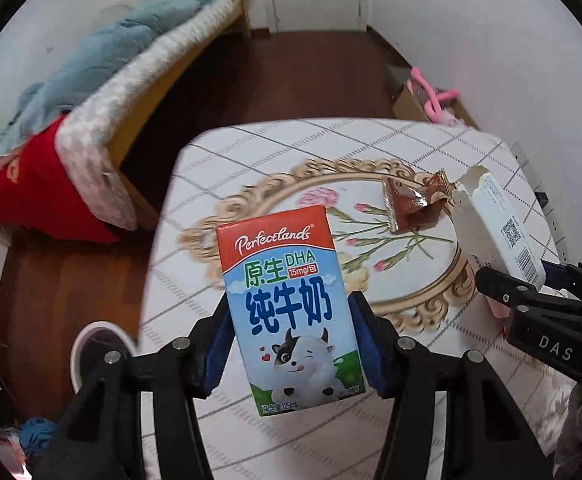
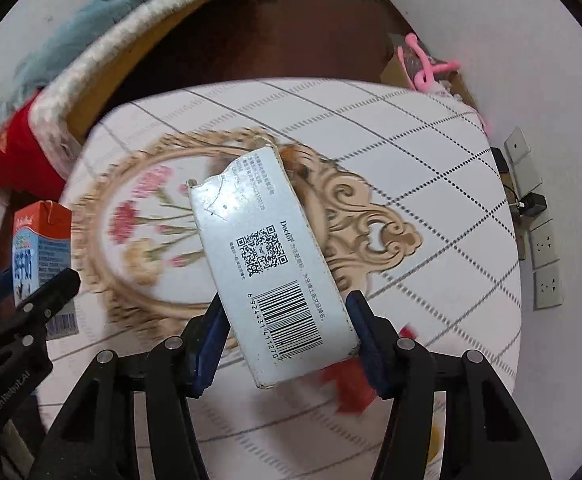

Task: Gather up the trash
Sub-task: 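Carry the milk carton and barcode box toward the white bin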

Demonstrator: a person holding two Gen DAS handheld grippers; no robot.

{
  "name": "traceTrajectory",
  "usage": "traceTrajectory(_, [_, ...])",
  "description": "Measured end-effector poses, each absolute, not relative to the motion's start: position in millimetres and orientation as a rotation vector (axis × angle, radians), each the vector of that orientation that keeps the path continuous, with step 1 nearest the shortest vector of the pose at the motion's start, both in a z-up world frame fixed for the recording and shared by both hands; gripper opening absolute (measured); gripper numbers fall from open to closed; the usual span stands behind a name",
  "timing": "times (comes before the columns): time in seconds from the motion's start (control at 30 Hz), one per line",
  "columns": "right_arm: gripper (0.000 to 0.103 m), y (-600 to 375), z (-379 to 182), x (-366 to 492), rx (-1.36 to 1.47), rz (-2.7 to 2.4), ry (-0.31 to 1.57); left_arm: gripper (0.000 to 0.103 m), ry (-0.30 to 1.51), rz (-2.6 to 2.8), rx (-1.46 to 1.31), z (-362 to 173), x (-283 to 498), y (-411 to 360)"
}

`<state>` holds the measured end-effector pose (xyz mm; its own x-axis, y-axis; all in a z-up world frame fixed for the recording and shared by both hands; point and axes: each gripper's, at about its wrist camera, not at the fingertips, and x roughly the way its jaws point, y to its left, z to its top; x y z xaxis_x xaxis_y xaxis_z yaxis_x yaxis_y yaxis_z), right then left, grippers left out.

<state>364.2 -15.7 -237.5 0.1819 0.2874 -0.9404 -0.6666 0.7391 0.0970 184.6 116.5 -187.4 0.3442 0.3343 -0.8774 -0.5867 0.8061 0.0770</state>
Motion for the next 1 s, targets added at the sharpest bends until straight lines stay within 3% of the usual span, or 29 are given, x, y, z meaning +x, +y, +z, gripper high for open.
traceTrajectory(0.5, [0.059,31,-150,190,-0.280,0.995,1.118,0.052,0.939,0.870,-0.314,-127,-19,168])
traceTrajectory(0.77, [0.059,98,-138,79,-0.346,1.178,1.117,0.052,0.929,0.973,-0.380,-132,-104,207])
traceTrajectory(1.0, [0.059,172,-160,17,-0.449,1.241,1.144,0.052,0.989,1.003,-0.459,-173,-141,263])
